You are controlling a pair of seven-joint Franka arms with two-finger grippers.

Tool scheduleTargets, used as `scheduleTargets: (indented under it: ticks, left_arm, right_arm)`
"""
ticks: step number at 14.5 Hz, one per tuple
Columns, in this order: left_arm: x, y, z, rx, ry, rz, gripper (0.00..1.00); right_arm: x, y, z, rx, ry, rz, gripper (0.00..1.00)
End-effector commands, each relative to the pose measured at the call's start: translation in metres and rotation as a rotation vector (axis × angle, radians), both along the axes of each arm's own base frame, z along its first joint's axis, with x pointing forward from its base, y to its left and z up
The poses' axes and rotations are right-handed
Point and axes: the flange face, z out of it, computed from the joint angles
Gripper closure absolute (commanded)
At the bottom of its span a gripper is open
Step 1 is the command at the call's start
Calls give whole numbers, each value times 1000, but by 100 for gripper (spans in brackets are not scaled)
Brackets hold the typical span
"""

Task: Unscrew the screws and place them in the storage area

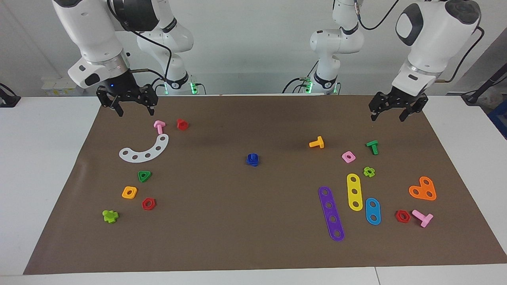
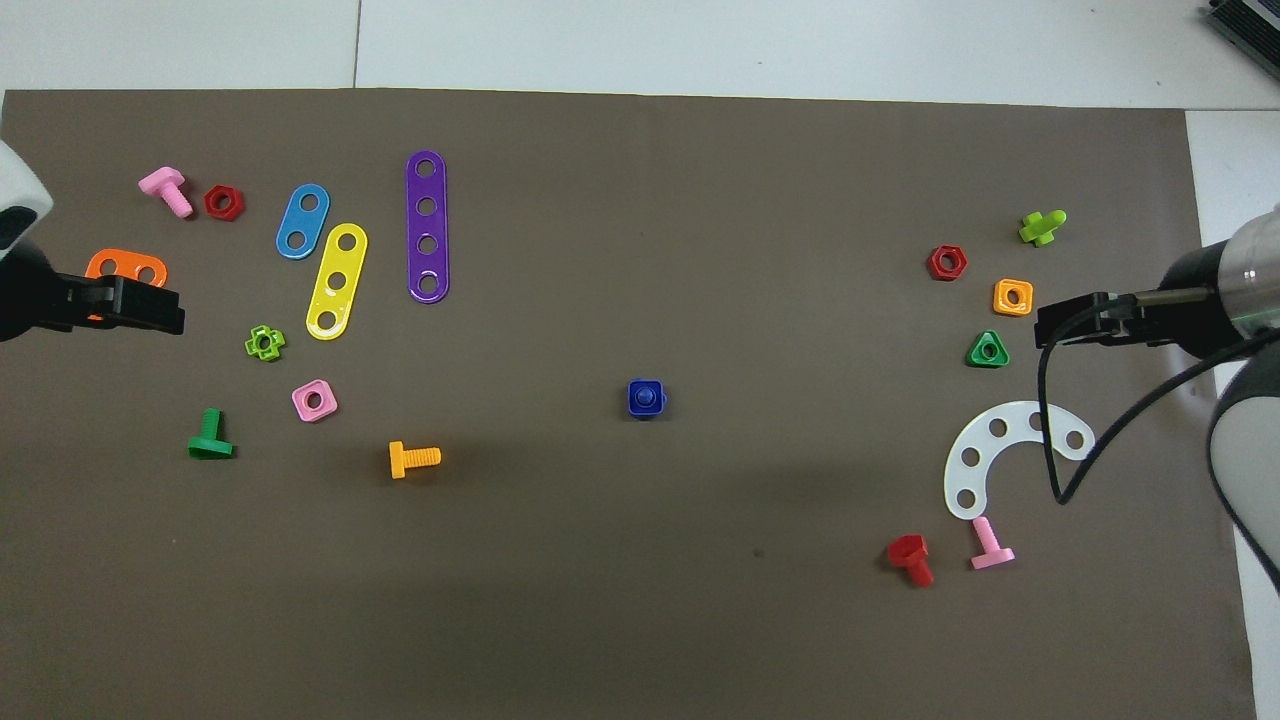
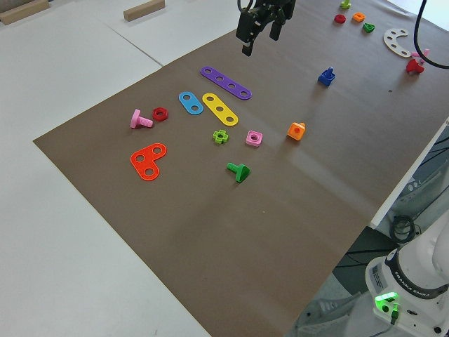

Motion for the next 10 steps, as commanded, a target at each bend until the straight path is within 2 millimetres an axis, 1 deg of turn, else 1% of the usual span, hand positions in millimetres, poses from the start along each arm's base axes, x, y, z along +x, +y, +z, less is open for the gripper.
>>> scheduleTargets:
  ticks: [1, 3, 4, 6, 8, 9, 10]
  left_arm:
    - [-15, -52, -13, -14, -49, -45, 0]
    - [-9, -78, -21, -65, -52, -46, 0]
    - [-6, -96, -27, -75, -45, -42, 0]
    - [10, -148, -43, -78, -29, -4, 0]
    - [18, -193, -54, -86, -24, 17, 0]
    - [19, -208, -59, -99, -36, 24, 0]
    - [18, -220, -61, -111, -59, 19, 0]
  right_arm:
    - [-2, -1, 1, 9, 5, -14, 0]
    - [-2, -1, 1, 9, 5, -14, 0]
    - [-2, -2, 1, 10, 3, -16, 0]
    - [-3, -3, 1, 9, 8, -11, 0]
    - [-3, -3, 1, 10, 10, -13, 0]
    - [-3, -4, 1, 10, 10, -17, 0]
    - [-3, -4, 1, 9, 11, -16, 0]
